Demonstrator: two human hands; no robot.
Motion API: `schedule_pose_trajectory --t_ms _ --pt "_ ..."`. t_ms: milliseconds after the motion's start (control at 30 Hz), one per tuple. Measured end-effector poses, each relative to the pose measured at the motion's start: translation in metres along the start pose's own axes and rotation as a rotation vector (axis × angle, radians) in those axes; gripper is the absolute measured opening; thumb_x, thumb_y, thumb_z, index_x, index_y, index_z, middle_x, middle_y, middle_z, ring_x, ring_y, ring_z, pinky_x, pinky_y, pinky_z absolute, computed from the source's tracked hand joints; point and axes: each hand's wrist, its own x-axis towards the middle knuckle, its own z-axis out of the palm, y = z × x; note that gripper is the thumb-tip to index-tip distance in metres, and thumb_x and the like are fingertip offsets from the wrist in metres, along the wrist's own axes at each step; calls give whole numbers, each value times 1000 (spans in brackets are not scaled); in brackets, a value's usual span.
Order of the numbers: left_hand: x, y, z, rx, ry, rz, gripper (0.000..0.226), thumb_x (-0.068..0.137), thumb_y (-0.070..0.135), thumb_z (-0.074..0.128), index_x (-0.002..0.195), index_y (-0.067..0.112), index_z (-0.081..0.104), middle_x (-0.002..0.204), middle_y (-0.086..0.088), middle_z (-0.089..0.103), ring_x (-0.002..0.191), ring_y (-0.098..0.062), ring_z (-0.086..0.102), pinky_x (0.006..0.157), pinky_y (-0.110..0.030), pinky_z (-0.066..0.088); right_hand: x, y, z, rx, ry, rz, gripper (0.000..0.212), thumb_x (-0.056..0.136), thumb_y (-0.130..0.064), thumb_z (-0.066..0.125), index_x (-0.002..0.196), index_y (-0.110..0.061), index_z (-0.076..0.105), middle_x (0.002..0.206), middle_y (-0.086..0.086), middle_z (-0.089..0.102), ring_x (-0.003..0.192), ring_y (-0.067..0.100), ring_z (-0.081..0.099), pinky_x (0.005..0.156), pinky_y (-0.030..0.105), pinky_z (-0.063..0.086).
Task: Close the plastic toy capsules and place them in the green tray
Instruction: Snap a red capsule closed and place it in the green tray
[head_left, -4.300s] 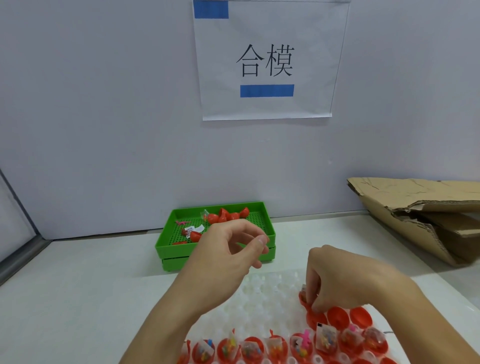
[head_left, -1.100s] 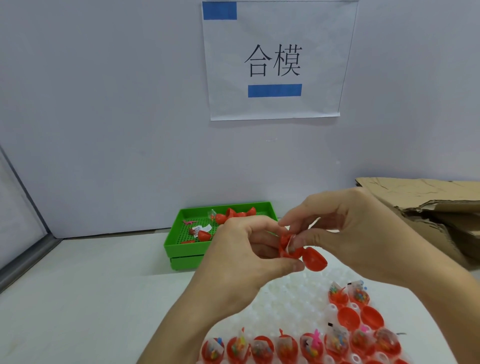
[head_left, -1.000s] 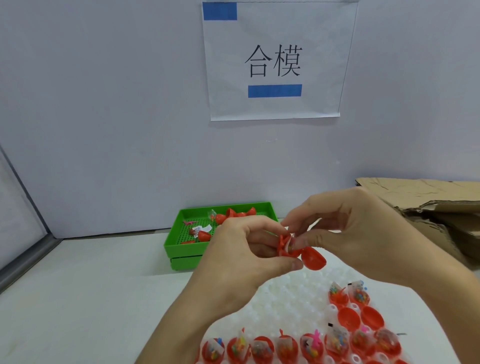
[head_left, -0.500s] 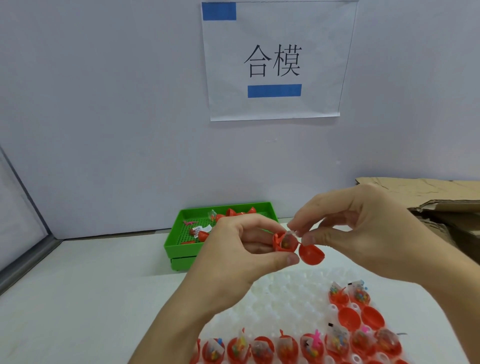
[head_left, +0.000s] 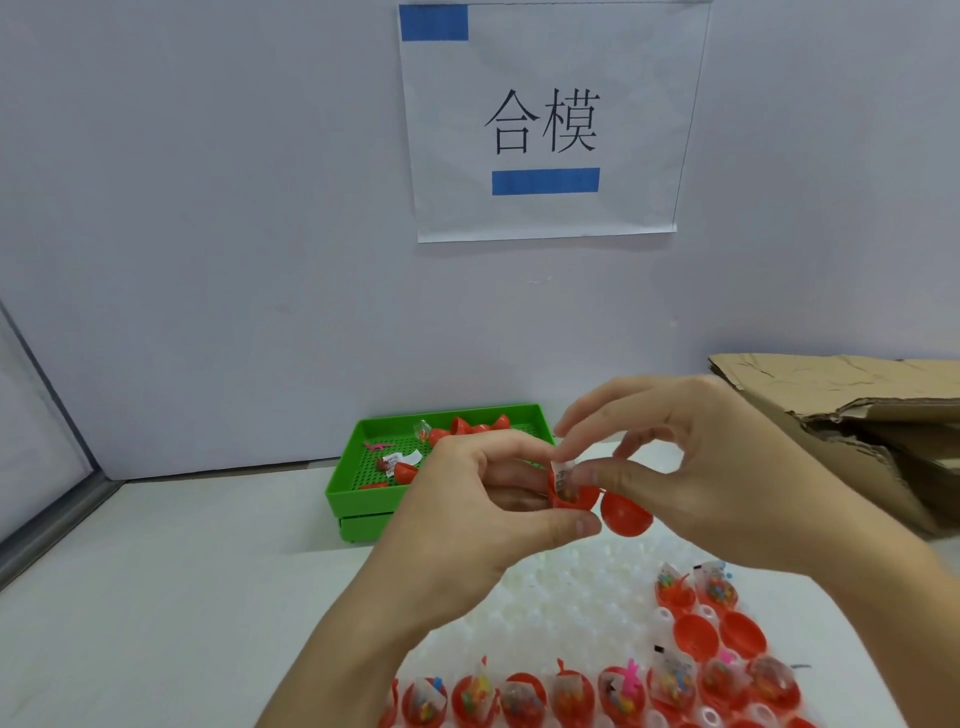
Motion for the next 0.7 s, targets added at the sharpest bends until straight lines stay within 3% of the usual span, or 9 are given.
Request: schedule_pose_trajectory --t_ms 200,333,533,700 --pt "0 0 1 10 0 0 29 69 13 88 93 23 75 87 2 78 83 -14 75 78 -23 59 0 -1 -1 21 5 -8 23 79 -46 66 97 -36 77 95 -21 72 95 2 67 78 24 55" --pt "0 -1 1 21 8 6 28 68 13 89 92 22 75 86 2 78 83 -14 75 79 -23 59 -1 1 -5 18 5 -5 18 87 -23 71 99 -35 77 96 -20 71 95 5 67 79 25 54" --pt "1 -1 1 9 31 29 27 70 14 88 93 20 76 88 0 78 85 -17 75 82 -30 60 0 1 -2 18 -64 16 21 88 -18 72 88 -38 77 96 -16 68 95 7 66 78 28 54" --pt "1 -1 1 3 17 27 28 71 13 87 96 17 75 89 0 78 86 -17 75 83 -30 60 -1 0 -3 8 -44 14 21 89 -17 71 93 -37 76 96 -16 69 96 7 66 77 28 54"
